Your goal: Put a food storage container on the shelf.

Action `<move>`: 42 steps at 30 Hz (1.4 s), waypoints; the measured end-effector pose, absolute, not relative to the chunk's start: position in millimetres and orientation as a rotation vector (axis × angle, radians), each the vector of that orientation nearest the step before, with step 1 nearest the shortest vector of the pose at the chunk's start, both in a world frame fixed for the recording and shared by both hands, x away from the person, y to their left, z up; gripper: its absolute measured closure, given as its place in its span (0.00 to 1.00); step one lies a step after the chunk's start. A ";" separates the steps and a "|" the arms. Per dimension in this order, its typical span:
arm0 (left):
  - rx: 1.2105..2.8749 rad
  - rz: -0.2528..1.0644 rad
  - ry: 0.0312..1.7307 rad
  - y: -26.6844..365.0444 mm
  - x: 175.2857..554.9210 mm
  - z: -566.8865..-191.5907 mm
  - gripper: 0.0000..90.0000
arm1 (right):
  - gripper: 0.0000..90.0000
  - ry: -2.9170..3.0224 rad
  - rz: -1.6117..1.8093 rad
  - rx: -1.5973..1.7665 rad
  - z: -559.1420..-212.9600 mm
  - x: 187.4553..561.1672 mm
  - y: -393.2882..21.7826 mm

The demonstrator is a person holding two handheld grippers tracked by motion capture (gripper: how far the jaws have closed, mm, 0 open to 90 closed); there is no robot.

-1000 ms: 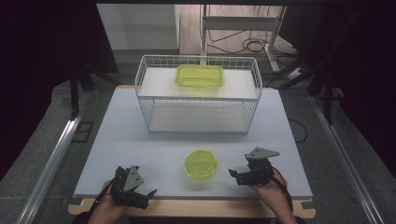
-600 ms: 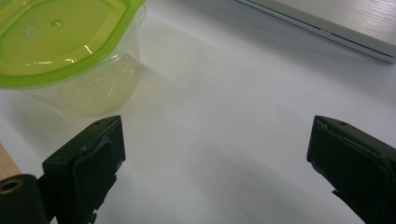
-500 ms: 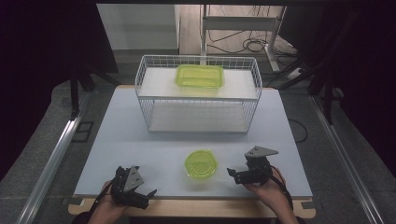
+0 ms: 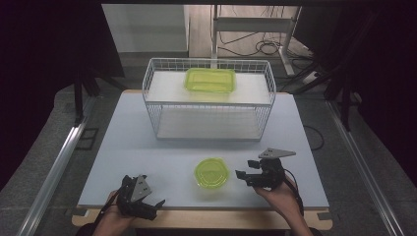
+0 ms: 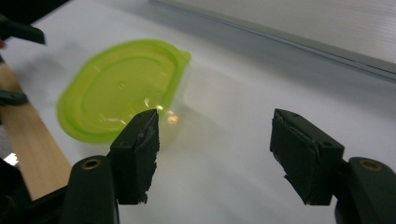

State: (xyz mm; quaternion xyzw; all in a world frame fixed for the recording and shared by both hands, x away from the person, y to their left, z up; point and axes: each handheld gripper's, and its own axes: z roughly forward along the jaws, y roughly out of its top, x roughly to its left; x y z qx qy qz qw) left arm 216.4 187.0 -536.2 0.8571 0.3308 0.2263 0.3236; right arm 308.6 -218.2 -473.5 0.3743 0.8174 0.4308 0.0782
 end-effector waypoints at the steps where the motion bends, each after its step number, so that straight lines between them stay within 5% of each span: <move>1: 2.251 0.593 0.867 186.8 216.4 -536.3 0.01 | 0.38 2.453 1.300 1.117 -472.8 309.1 -217.2; 12: 2.265 0.594 0.860 186.3 216.7 -536.5 0.01 | 0.45 2.565 1.314 1.077 -470.5 322.7 -197.9; 42: 2.279 0.597 0.852 184.5 216.2 -537.8 0.01 | 0.84 2.811 1.362 1.321 -490.1 368.8 -178.6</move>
